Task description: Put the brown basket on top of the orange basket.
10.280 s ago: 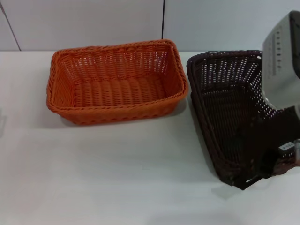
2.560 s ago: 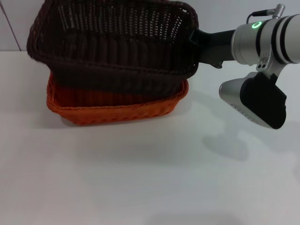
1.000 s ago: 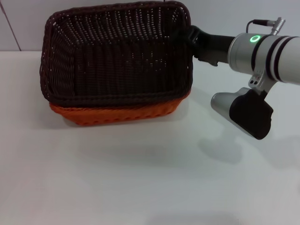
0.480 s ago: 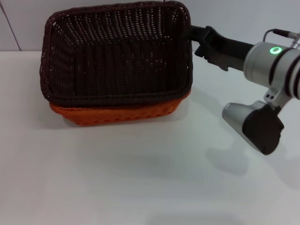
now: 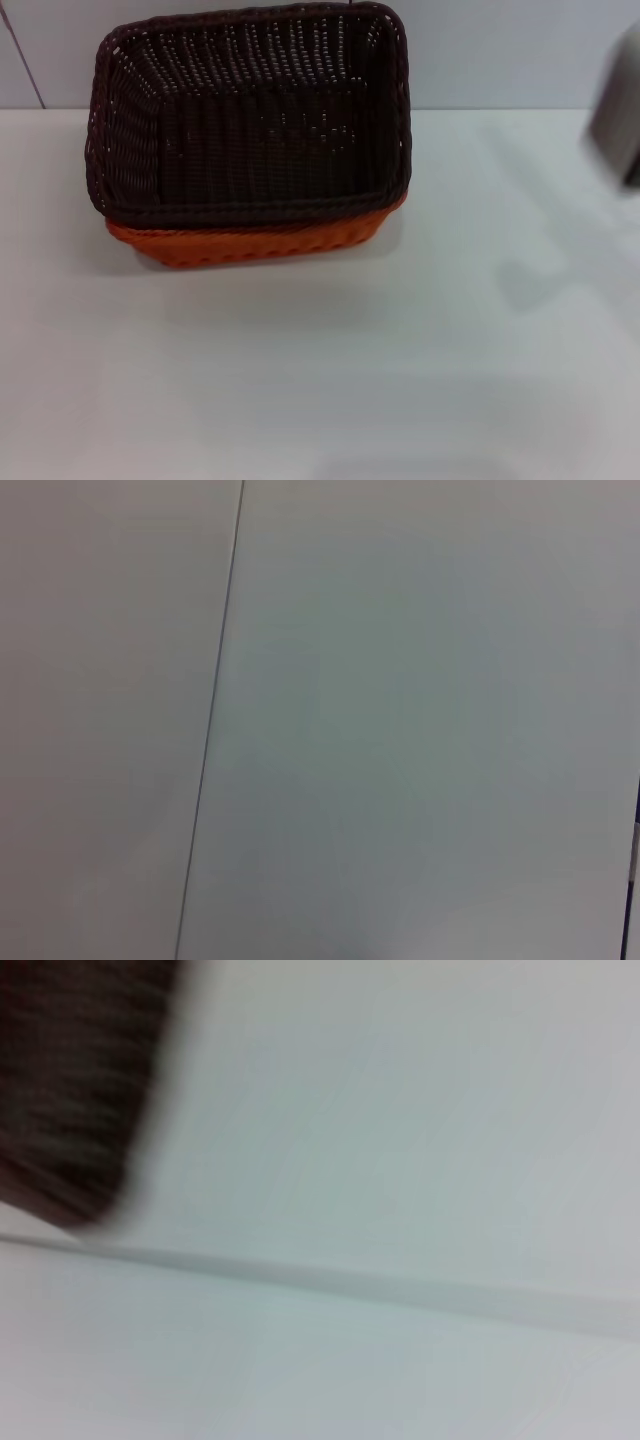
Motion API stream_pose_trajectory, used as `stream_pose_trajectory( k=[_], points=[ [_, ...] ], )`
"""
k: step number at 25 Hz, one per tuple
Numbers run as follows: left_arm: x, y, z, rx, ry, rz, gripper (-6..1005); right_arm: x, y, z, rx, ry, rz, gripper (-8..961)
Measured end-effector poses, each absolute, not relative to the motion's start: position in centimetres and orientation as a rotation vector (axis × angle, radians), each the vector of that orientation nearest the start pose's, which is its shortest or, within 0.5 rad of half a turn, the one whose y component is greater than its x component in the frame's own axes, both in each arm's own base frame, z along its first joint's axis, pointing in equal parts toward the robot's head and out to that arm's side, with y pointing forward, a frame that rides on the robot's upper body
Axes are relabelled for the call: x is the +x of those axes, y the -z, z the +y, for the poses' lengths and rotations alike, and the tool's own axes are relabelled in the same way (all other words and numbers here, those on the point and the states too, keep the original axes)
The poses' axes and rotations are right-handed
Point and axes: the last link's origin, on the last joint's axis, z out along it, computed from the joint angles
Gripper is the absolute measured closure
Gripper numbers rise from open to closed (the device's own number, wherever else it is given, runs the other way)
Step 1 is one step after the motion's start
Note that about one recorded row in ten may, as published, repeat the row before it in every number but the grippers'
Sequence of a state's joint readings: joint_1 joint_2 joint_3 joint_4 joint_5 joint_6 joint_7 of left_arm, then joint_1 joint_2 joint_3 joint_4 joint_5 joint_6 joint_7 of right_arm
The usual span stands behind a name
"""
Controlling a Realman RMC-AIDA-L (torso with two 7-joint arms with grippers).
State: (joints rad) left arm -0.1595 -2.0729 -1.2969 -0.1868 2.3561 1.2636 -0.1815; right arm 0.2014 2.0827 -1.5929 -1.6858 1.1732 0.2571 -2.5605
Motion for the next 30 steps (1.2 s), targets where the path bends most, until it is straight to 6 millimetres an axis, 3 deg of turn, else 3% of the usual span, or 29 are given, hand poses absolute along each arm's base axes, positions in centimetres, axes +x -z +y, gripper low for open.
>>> stream_pose_trajectory(
  k=[2, 4, 5, 8, 9, 10, 14, 15, 18, 19, 20, 23, 27, 29, 30],
  points=[
    [-42.2, -5.4, 23.3, -1.061, 0.589, -0.700, 218, 11.7, -12.2, 37.9, -1.473, 0.286, -0.857, 345],
    [-42.3, -5.5, 23.2, -1.060, 0.588, -0.701, 218, 15.0, -15.5, 38.4, -1.482, 0.159, -0.591, 344],
    [-42.3, -5.5, 23.2, -1.060, 0.588, -0.701, 218, 15.0, -15.5, 38.4, -1.482, 0.159, -0.591, 344],
    [-42.1, -5.5, 23.3, -1.055, 0.605, -0.705, 218, 19.6, -17.1, 38.7, -1.502, 0.005, -0.298, 344],
    [-42.1, -5.5, 23.4, -1.055, 0.612, -0.705, 218, 21.8, -16.9, 38.6, -1.524, -0.111, -0.162, 344],
    [-42.1, -5.5, 23.4, -1.055, 0.612, -0.705, 218, 21.8, -16.9, 38.6, -1.524, -0.111, -0.162, 344],
    [-41.8, -5.5, 24.1, -1.066, 0.616, -0.697, 218, 25.7, -14.8, 37.3, -1.554, -0.443, 0.004, 344],
    [-41.8, -5.5, 24.1, -1.066, 0.616, -0.697, 217, 25.7, -14.8, 37.3, -1.554, -0.443, 0.004, 344],
    [-41.7, -5.5, 24.4, -1.072, 0.608, -0.690, 217, 28.0, -14.0, 35.9, -1.455, -0.662, 0.100, 345],
    [-41.8, -5.6, 24.7, -1.073, 0.581, -0.688, 217, 30.1, -14.2, 34.8, -1.326, -0.778, 0.173, 345],
    [-41.8, -5.6, 24.7, -1.073, 0.581, -0.688, 217, 30.1, -14.2, 34.8, -1.326, -0.778, 0.173, 345],
    [-42.5, -5.9, 24.9, -1.049, 0.541, -0.707, 218, 32.9, -14.4, 33.8, -1.184, -0.815, 0.248, 345],
    [-43.3, -6.4, 24.6, -0.998, 0.527, -0.740, 218, 34.9, -12.3, 33.4, -1.201, -0.734, 0.319, 344],
    [-43.6, -6.6, 24.9, -0.996, 0.509, -0.753, 218, 35.9, -11.2, 31.4, -1.206, -0.740, 0.347, 344],
    [-43.6, -6.6, 24.9, -0.996, 0.509, -0.753, 218, 35.9, -11.2, 31.4, -1.206, -0.740, 0.347, 344]
  ],
)
